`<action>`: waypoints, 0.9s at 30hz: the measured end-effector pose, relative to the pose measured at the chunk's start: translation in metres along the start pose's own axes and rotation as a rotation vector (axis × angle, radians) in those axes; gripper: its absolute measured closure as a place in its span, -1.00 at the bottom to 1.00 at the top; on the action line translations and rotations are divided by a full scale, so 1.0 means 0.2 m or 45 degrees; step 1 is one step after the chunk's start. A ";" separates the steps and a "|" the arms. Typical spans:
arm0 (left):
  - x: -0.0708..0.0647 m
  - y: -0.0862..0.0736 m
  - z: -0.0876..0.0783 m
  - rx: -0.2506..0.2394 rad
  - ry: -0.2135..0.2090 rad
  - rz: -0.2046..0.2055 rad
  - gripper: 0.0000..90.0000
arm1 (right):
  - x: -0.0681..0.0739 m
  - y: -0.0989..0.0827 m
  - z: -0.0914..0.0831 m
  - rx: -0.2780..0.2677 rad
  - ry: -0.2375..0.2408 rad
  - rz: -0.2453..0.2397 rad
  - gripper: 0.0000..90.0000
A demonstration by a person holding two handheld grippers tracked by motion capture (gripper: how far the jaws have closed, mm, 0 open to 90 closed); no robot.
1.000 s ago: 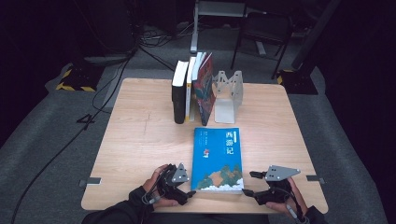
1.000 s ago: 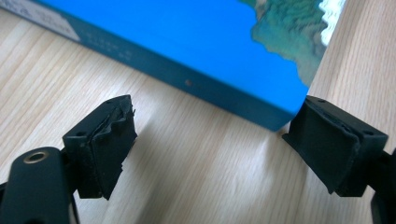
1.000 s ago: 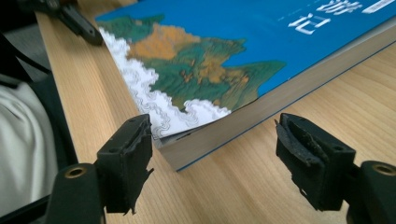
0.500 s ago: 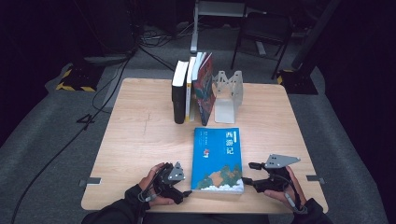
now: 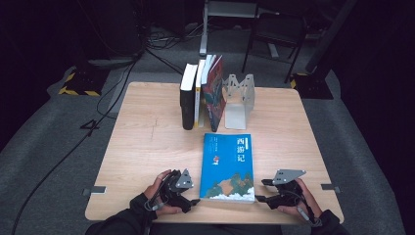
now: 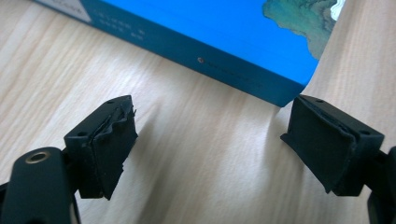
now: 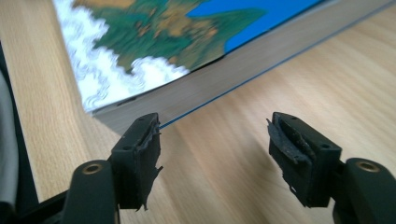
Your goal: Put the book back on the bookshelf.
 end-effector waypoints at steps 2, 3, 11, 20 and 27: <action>0.02 -0.01 -0.01 -0.001 0.014 -0.020 -0.64 | 0.01 0.01 0.02 0.011 0.002 -0.031 -0.28; 0.04 -0.01 -0.01 -0.004 0.019 -0.043 -0.63 | 0.02 0.02 0.02 0.003 0.003 -0.034 -0.29; 0.13 -0.04 -0.04 -0.005 0.073 -0.104 -0.64 | 0.05 0.10 0.06 -0.049 -0.021 -0.048 -0.33; 0.20 -0.04 -0.04 0.004 0.080 -0.120 -0.65 | 0.07 0.12 0.09 -0.033 -0.051 -0.074 -0.31; 0.19 -0.04 -0.05 -0.001 0.127 -0.091 -0.64 | 0.07 0.13 0.10 -0.018 -0.056 -0.090 -0.34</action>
Point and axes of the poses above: each handheld gripper's, and its own axes: z roughly forward along the jaws, y roughly out of its top, x roughly to its left, the point moved 6 cm from there along z, roughly forward along the jaws, and after that the axes turned 5 degrees about -z, right-handed, at the moved point
